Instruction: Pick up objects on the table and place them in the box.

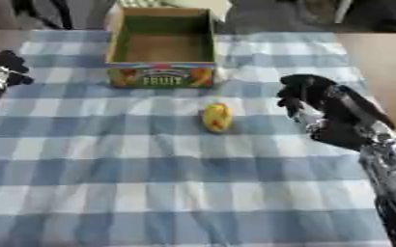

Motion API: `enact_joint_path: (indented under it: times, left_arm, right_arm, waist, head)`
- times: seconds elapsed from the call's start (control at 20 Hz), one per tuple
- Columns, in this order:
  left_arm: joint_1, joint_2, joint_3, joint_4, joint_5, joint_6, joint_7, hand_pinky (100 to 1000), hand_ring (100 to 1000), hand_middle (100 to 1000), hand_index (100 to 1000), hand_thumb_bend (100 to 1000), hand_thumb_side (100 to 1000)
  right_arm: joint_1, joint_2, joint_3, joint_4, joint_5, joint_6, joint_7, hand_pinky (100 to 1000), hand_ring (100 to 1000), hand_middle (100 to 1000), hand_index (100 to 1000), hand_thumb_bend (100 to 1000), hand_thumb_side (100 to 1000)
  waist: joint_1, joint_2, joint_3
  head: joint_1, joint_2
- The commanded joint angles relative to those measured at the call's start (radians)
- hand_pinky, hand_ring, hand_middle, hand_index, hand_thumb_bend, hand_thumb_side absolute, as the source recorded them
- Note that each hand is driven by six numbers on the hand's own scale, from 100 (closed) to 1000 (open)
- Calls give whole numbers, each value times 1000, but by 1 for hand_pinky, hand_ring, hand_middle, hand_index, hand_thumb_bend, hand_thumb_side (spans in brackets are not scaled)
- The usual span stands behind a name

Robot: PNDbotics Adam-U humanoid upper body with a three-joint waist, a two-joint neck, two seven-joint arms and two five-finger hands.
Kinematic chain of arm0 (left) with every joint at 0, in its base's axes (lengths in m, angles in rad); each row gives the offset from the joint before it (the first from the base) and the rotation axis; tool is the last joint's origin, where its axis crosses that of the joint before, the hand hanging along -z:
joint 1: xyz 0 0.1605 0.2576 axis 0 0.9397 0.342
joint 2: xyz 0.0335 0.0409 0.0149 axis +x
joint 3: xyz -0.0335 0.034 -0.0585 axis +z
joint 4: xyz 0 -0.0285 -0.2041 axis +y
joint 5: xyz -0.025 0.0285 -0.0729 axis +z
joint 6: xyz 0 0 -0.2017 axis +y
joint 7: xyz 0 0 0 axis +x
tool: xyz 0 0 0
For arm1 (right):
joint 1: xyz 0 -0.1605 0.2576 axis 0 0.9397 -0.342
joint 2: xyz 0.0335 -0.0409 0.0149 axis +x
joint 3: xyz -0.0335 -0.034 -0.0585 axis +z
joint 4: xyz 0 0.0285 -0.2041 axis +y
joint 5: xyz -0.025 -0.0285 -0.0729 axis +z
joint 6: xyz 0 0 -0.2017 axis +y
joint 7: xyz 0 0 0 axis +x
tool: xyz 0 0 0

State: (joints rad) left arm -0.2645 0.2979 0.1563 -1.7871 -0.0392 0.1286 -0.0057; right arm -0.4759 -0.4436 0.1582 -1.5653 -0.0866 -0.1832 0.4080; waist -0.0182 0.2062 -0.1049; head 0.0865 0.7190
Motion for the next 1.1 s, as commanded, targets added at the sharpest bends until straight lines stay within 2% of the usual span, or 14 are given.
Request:
enact_joint_path:
  times: [0.05, 0.35, 0.55, 0.8, 1.1]
  left_arm:
    - [-11, 12, -2, -21, 5, -2, -5, 811, 599, 577, 687, 310, 663]
    - [-11, 11, -7, -19, 6, -4, -10, 811, 599, 576, 687, 308, 662]
    - [-10, 8, -11, -18, 7, -5, -14, 811, 599, 577, 687, 307, 663]
    - [-10, 5, -15, -16, 9, -7, -19, 811, 599, 576, 687, 307, 663]
    - [-11, -2, -23, -14, 12, -9, -27, 811, 599, 576, 688, 306, 663]
  right_arm:
    - [-38, -58, 18, 5, 11, -26, 10, 894, 693, 672, 846, 100, 305]
    - [-121, -95, 76, 74, 49, -79, 43, 896, 703, 682, 848, 100, 215]
    - [-179, -90, 113, 155, 107, -118, 67, 899, 712, 691, 853, 100, 178]
    - [-240, -45, 138, 292, 207, -172, 83, 901, 718, 696, 856, 100, 177]
    - [-304, 37, 114, 479, 331, -224, 58, 902, 720, 698, 856, 100, 178]
  waist:
    - [1, -19, 3]
    - [4, -24, 11]
    - [6, -29, 19]
    - [11, -34, 28]
    - [19, -39, 44]
  head:
    - [-5, -9]
    - [-17, -10]
    - [-27, -11]
    - [-41, -9]
    - [-60, -6]
